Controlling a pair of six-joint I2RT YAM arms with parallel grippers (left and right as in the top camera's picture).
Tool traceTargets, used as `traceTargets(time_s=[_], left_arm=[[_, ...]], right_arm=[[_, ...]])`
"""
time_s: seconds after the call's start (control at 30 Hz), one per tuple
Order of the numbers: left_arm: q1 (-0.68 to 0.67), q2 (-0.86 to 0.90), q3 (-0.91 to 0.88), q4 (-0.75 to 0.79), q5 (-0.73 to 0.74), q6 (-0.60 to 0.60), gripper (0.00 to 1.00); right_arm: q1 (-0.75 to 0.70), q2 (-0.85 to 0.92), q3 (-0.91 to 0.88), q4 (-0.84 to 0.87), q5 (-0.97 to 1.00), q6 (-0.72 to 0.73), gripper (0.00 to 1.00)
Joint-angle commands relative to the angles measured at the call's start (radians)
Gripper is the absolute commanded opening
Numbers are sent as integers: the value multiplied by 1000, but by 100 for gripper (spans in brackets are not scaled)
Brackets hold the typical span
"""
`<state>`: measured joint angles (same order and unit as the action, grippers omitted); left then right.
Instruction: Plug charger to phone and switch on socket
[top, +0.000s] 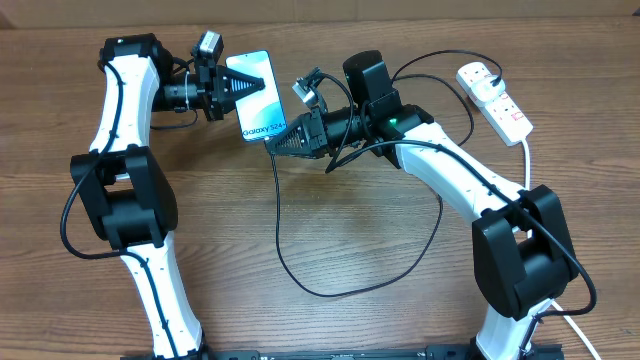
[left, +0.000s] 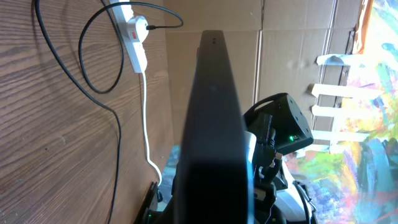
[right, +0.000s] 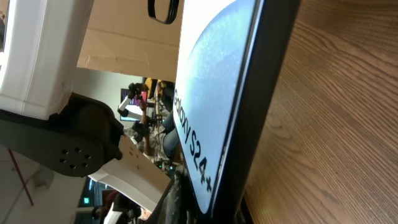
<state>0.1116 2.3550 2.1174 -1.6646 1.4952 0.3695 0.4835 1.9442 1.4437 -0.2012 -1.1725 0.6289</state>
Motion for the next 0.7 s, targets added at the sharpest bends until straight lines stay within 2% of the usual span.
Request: traceTargets(time_s=[0.0, 0.67], left_arm=[[-77, -5, 4, -26, -64, -15, 4], [-100, -5, 4, -26, -73, -14, 4]], right_arm=[[-14, -20, 15, 38, 114, 0, 4], [-38, -20, 15, 44, 159, 61, 4]])
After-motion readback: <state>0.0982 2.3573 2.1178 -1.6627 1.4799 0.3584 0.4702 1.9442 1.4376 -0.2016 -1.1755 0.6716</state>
